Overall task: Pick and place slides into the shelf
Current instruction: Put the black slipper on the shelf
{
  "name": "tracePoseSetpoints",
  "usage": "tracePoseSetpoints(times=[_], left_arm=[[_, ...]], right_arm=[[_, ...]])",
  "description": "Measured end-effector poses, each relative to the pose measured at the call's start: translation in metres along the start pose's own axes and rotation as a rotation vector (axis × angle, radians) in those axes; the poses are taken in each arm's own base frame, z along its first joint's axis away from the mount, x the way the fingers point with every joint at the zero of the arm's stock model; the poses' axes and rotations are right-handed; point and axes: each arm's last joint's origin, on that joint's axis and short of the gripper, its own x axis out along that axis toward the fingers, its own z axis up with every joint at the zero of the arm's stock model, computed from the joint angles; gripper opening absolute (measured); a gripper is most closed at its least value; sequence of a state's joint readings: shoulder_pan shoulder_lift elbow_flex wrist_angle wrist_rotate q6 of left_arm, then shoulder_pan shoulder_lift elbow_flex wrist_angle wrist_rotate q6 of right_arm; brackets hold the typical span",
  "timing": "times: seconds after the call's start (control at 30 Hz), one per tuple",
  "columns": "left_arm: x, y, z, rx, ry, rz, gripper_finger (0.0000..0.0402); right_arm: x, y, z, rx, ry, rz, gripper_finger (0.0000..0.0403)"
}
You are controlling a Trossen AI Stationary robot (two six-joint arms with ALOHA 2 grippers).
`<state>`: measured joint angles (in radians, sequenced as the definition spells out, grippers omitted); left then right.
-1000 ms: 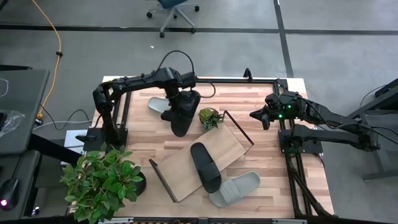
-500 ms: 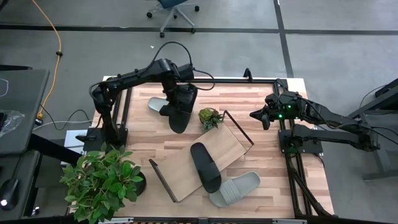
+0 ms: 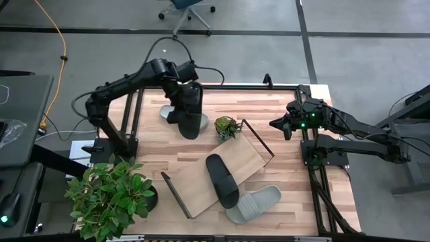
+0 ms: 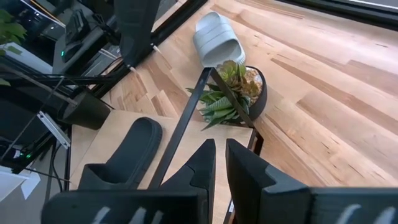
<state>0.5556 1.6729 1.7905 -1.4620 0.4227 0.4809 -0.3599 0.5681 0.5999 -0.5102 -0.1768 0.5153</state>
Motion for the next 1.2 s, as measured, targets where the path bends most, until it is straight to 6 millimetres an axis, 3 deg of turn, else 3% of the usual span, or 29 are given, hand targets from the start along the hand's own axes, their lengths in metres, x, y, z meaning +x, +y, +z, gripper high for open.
tracePoseSetpoints(times=[0.4, 1.2], left_arm=[[-0.027, -0.037, -0.008, -0.087, -0.059, 0.066, 0.0005], [0.004, -0.132, 0.007, -0.245, 0.003, 0.208, 0.0005]], right_arm=[[0.0, 0.003, 0.001, -0.005, 0.019, 0.077, 0.0029], [-0.002, 0.014, 0.01, -0.093, -0.028, 0.285, 0.0029]])
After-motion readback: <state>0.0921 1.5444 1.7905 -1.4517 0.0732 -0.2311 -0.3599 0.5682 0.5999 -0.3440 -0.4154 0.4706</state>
